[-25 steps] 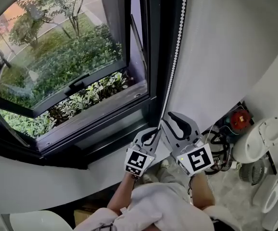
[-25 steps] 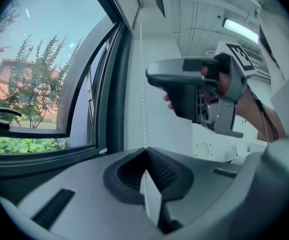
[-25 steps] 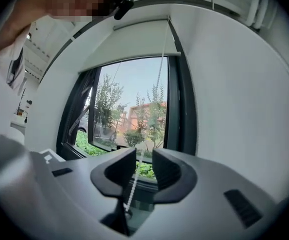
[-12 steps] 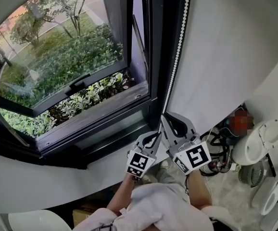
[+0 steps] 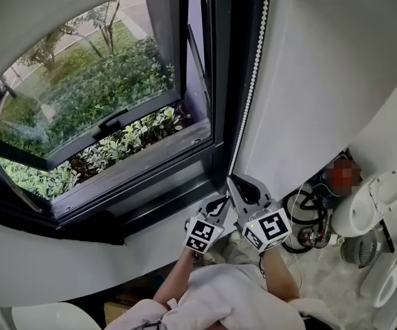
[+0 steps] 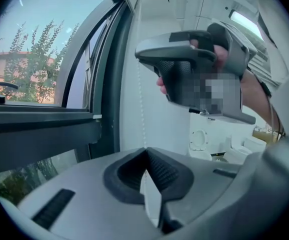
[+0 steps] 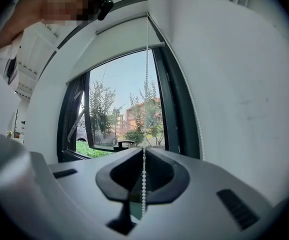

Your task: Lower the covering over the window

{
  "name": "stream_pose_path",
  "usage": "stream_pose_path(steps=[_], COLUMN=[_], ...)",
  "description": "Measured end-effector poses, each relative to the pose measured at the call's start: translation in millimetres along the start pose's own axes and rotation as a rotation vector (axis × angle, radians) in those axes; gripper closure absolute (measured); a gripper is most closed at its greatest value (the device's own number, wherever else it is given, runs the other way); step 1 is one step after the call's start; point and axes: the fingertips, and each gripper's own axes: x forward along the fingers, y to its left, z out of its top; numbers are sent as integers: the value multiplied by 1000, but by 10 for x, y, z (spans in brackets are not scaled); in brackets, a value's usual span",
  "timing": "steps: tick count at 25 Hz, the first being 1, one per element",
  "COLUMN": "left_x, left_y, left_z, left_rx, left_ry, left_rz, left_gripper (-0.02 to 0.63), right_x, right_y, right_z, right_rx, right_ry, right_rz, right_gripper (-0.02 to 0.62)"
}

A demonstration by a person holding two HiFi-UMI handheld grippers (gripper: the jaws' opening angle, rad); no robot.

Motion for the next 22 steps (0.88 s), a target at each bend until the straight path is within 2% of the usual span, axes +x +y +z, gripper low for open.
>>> stream_pose_path(steps=[14,22], left_x=[189,293], left_y=[21,1], left_z=[-467,-778], left_rx=[-32,-47], left_ry=[54,114], left_rz=[-9,-25], left_gripper=[592,592], right_x=[27,17], right_y=[-33,-54], right_z=[-503,-822], right_rx=[-17,-25], right_ry=[82,145], right_rz=[-13,-16], right_gripper=[588,588])
